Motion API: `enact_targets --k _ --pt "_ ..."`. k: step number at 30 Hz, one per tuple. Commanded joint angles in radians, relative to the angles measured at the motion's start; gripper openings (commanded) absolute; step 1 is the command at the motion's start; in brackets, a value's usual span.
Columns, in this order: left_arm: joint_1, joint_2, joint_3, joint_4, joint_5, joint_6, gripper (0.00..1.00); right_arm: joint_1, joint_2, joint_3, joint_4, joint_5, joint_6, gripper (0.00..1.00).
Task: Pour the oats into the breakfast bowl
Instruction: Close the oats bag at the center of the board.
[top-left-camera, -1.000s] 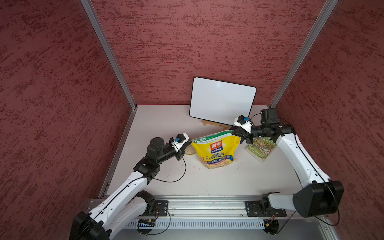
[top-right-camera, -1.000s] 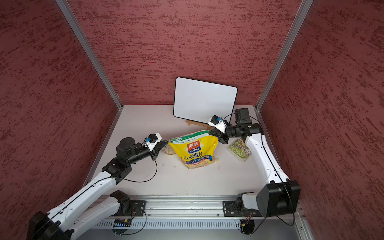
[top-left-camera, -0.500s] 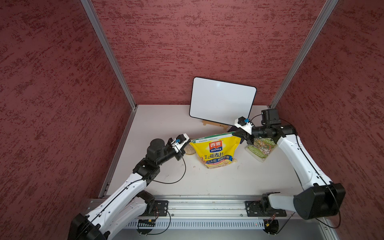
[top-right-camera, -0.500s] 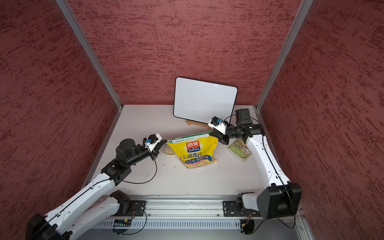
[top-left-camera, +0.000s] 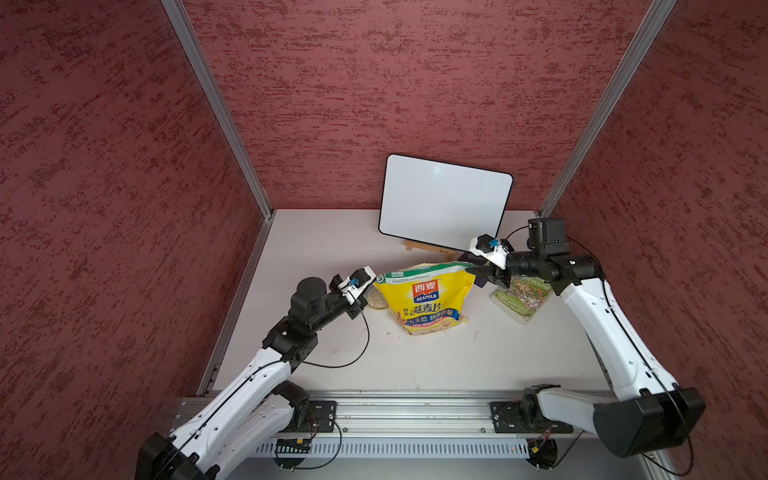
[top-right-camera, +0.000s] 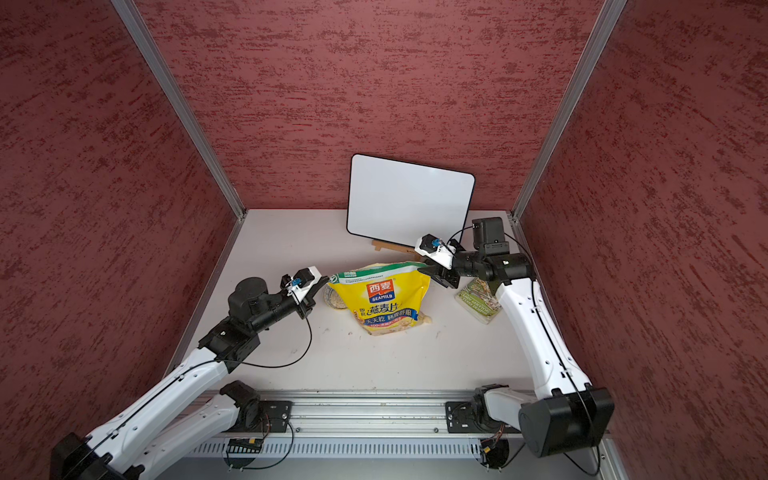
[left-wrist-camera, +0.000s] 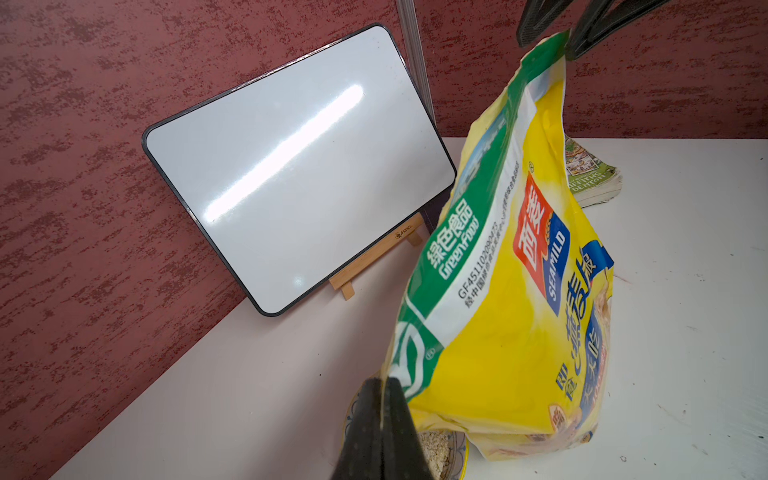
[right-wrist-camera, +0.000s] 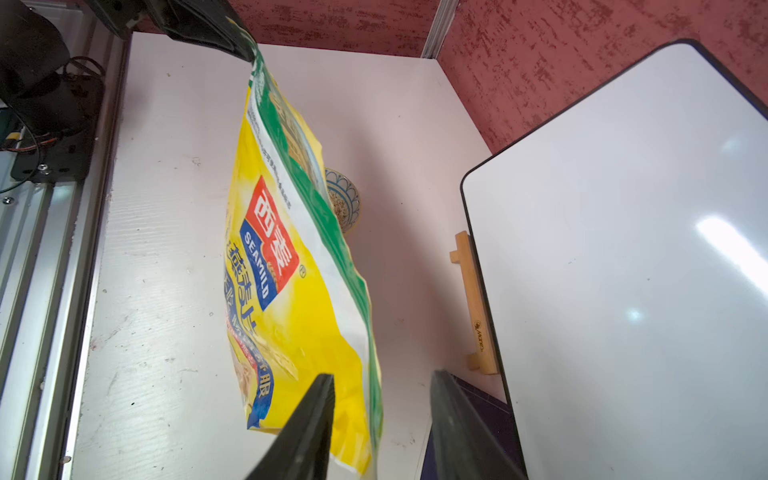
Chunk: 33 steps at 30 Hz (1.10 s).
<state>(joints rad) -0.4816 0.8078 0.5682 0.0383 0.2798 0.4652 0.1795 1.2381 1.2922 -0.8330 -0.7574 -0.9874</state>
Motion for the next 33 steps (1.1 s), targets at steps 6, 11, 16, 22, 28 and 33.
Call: enact_targets --k 6,11,16,22,28,33 --pt "0.006 -0.038 -0.002 0.09 -0.003 0.012 0.0 0.181 0.168 0.211 -0.084 0.108 -0.077 0.94" --pt "0.005 -0.042 -0.007 0.092 -0.001 0.013 0.0 0.266 0.296 0.311 -0.152 0.13 -0.105 0.98" --pt "0.005 -0.051 -0.015 0.101 -0.007 0.014 0.0 0.3 0.386 0.388 -0.229 0.108 -0.113 0.92" --pt "0.005 -0.063 -0.031 0.117 -0.022 0.017 0.0 0.306 0.423 0.42 -0.295 0.142 -0.107 0.54" --pt "0.005 -0.078 -0.049 0.126 -0.042 0.024 0.0 0.304 0.405 0.439 -0.312 0.149 -0.103 0.29" --pt "0.005 -0.091 -0.054 0.126 -0.052 0.025 0.0 0.304 0.405 0.441 -0.331 0.187 -0.107 0.23"
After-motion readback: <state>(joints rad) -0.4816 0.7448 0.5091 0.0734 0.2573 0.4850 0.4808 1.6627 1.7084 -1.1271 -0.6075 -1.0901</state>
